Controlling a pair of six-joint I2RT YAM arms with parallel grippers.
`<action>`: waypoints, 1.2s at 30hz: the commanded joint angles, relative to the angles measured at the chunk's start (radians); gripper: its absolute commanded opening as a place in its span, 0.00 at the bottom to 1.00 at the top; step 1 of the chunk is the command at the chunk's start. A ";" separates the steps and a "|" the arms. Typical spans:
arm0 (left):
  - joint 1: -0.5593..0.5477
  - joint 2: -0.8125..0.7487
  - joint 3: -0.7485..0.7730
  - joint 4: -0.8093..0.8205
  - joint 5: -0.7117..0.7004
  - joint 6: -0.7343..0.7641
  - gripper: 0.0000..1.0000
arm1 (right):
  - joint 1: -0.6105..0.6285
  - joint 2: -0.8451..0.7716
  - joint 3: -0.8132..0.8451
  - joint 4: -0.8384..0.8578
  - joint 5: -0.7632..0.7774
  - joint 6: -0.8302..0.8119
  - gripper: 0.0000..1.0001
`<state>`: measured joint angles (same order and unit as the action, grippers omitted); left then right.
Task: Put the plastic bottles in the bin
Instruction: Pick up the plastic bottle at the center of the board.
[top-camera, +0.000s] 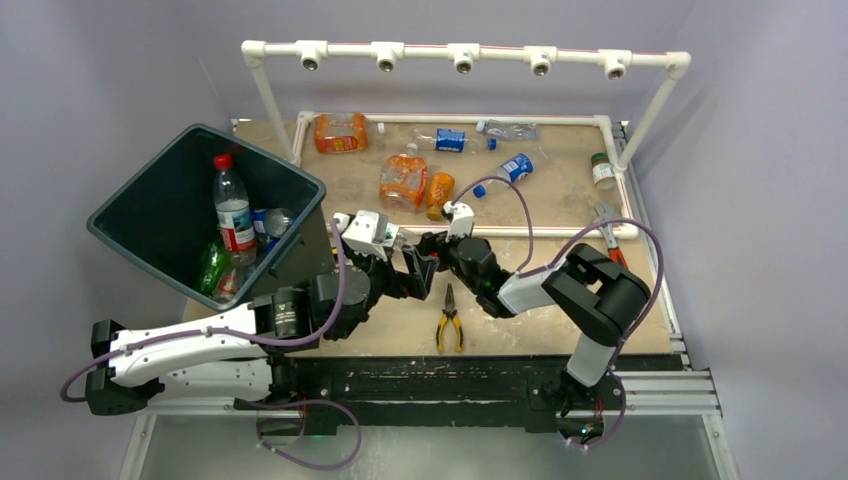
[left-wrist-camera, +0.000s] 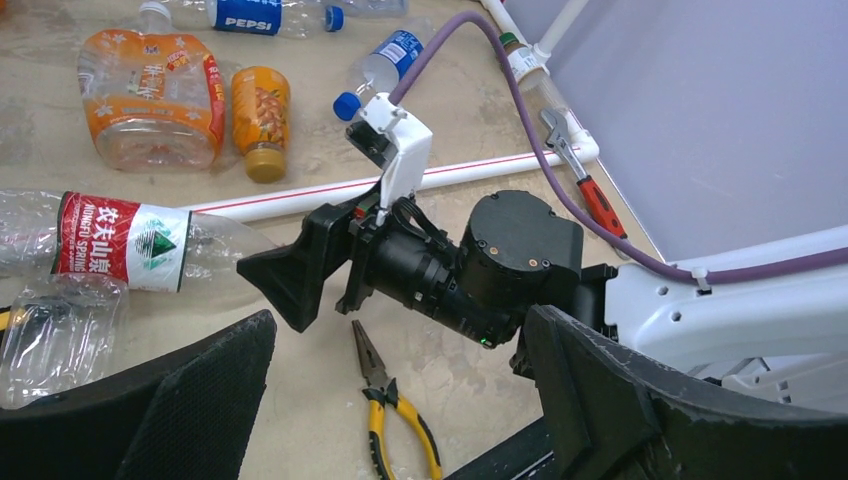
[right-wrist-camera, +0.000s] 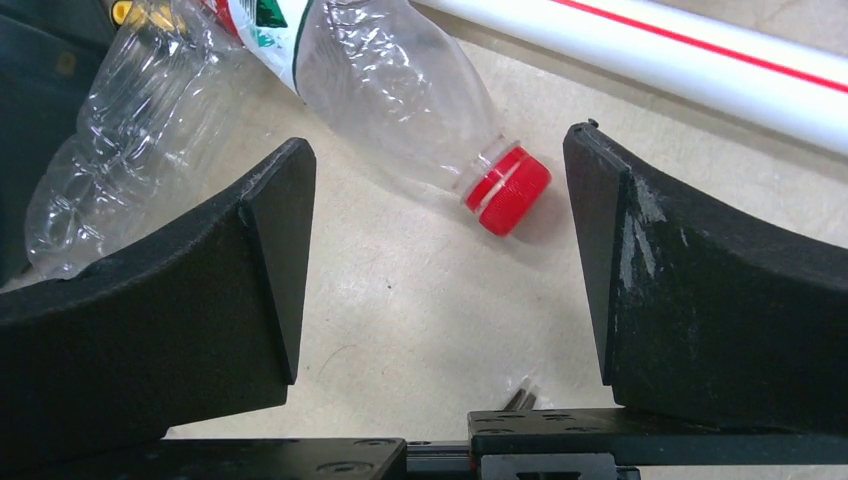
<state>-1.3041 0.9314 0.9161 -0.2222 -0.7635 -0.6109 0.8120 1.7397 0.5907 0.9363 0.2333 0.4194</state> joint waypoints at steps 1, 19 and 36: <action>-0.006 -0.035 -0.004 -0.005 0.012 -0.031 0.94 | -0.002 0.029 0.059 0.038 -0.064 -0.104 0.87; -0.006 -0.075 -0.035 -0.024 0.027 -0.067 0.94 | 0.009 0.150 0.261 -0.292 -0.150 -0.146 0.70; -0.006 -0.040 -0.025 -0.003 0.056 -0.067 0.93 | 0.026 0.148 0.284 -0.498 -0.199 -0.131 0.76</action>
<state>-1.3041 0.8845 0.8852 -0.2523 -0.7273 -0.6632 0.8307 1.8786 0.8600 0.5278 0.0551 0.2882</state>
